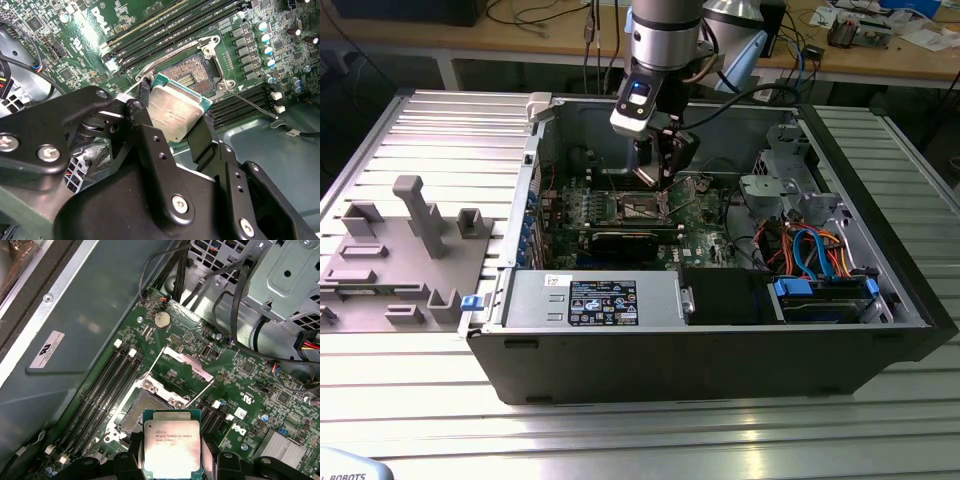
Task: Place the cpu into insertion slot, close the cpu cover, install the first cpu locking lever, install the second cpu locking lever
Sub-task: 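Place the cpu into insertion slot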
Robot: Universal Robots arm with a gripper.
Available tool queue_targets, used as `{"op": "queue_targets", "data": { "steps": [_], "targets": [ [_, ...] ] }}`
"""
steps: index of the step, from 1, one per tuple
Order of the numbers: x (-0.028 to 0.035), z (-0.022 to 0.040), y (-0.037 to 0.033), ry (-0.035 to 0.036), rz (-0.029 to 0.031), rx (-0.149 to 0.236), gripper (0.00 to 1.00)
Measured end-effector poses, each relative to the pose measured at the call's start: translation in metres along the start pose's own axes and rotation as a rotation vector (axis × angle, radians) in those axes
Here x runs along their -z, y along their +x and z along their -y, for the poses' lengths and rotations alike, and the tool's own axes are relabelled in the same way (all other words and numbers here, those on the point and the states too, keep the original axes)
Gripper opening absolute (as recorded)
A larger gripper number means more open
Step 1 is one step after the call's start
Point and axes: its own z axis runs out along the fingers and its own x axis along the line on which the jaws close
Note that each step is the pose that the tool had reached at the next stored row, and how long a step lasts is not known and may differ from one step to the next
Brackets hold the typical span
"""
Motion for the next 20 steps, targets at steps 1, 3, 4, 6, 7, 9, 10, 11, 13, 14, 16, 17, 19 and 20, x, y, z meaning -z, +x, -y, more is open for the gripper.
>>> {"op": "queue_targets", "data": {
  "steps": [1, 3, 4, 6, 7, 9, 10, 11, 13, 14, 16, 17, 19, 20],
  "targets": [
    [0.0000, 0.0000, 0.0000, 0.0000, 0.0000, 0.000, 0.54],
    [-0.0070, 0.0003, 0.0001, 0.0001, 0.0000, 0.000, 0.54],
    [-0.0071, 0.0003, 0.0001, 0.0000, 0.0000, 0.000, 0.54],
    [-0.0071, 0.0003, 0.0001, 0.0000, 0.0000, 0.000, 0.54],
    [-0.0072, 0.0003, 0.0001, 0.0001, 0.0001, 0.000, 0.54],
    [-0.0101, 0.0004, 0.0002, 0.0000, 0.0000, 0.000, 0.54],
    [-0.0101, 0.0004, 0.0002, 0.0000, 0.0001, 0.000, 0.54],
    [-0.0101, 0.0004, 0.0002, 0.0001, 0.0001, -0.001, 0.54],
    [-0.0102, 0.0004, 0.0002, 0.0001, 0.0002, -0.003, 0.54],
    [-0.0102, 0.0004, 0.0002, 0.0001, 0.0003, -0.005, 0.54],
    [-0.0103, 0.0004, 0.0002, 0.0003, 0.0004, -0.008, 0.54],
    [-0.0104, 0.0004, 0.0002, 0.0002, 0.0005, -0.010, 0.54],
    [-0.0104, 0.0004, 0.0002, 0.0003, 0.0006, -0.012, 0.54],
    [-0.0104, 0.0004, 0.0002, 0.0003, 0.0005, -0.012, 0.54]
  ]
}}
